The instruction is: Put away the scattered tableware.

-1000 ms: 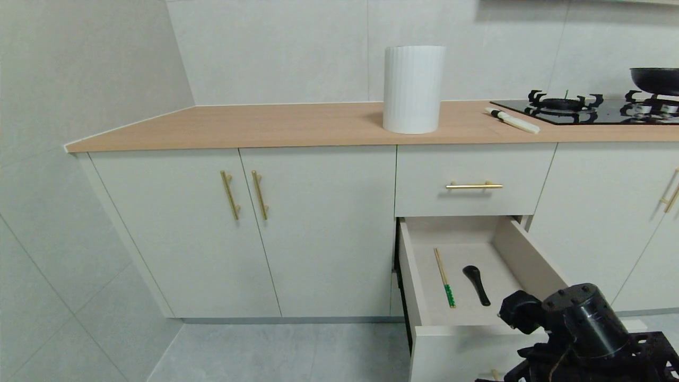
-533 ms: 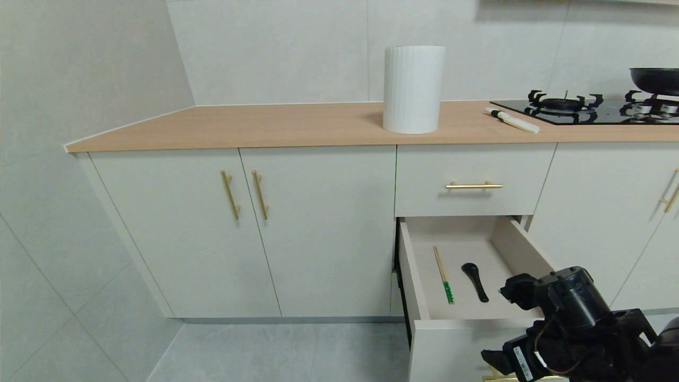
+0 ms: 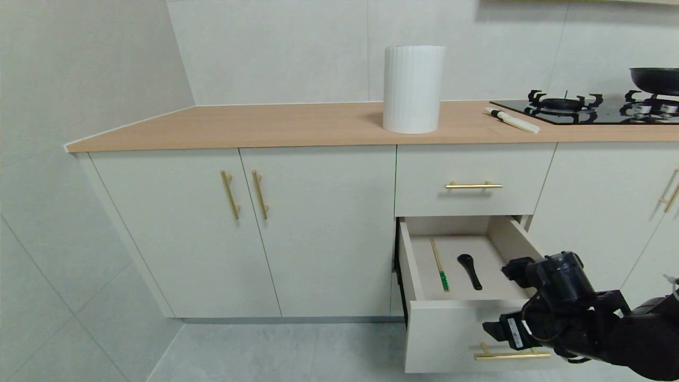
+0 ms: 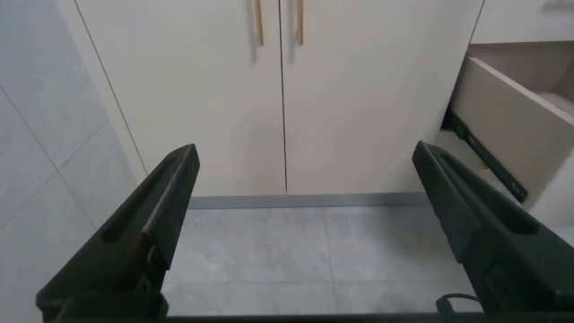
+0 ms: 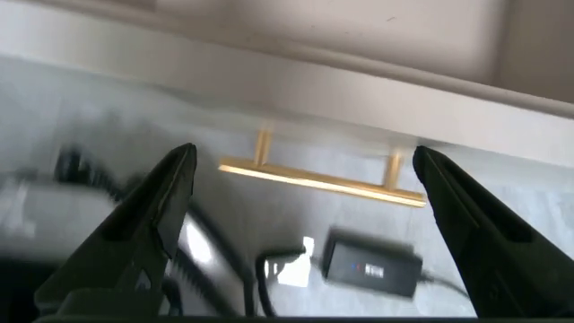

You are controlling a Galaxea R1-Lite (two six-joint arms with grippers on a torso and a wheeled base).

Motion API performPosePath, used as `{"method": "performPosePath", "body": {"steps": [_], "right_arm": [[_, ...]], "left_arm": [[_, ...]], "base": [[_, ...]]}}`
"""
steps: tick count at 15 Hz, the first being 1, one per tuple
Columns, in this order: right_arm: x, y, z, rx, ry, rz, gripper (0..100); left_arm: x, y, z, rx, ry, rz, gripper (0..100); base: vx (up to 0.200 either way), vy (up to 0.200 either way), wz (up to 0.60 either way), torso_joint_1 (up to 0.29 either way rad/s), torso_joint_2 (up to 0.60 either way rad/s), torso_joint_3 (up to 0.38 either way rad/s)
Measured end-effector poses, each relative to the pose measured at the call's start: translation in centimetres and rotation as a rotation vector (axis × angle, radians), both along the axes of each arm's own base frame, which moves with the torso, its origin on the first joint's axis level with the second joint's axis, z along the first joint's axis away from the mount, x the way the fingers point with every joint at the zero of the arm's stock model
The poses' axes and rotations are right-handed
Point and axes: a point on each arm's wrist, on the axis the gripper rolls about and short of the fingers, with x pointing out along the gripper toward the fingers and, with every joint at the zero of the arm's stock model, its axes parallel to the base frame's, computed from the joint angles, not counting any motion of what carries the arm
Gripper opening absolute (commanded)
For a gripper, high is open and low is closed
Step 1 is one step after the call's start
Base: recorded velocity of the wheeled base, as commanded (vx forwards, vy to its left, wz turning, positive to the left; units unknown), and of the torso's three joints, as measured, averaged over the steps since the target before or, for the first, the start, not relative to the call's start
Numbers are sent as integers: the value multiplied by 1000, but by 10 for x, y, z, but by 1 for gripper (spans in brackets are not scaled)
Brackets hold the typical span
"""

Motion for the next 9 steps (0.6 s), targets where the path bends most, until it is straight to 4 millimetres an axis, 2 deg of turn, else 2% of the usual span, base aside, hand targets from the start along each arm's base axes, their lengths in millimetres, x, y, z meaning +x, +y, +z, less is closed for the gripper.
{"method": "performPosePath", "body": {"steps": [4, 9], "right_arm": [[31, -8, -5, 2, -30, -60, 100], [78, -1, -2, -4, -103, -85, 100]], "left_arm": [[0, 0, 0, 0, 0, 0, 100], [0, 0, 0, 0, 0, 1, 100]], "base": [[0, 0, 0, 0, 0, 0], [0, 0, 0, 0, 0, 0]]}}
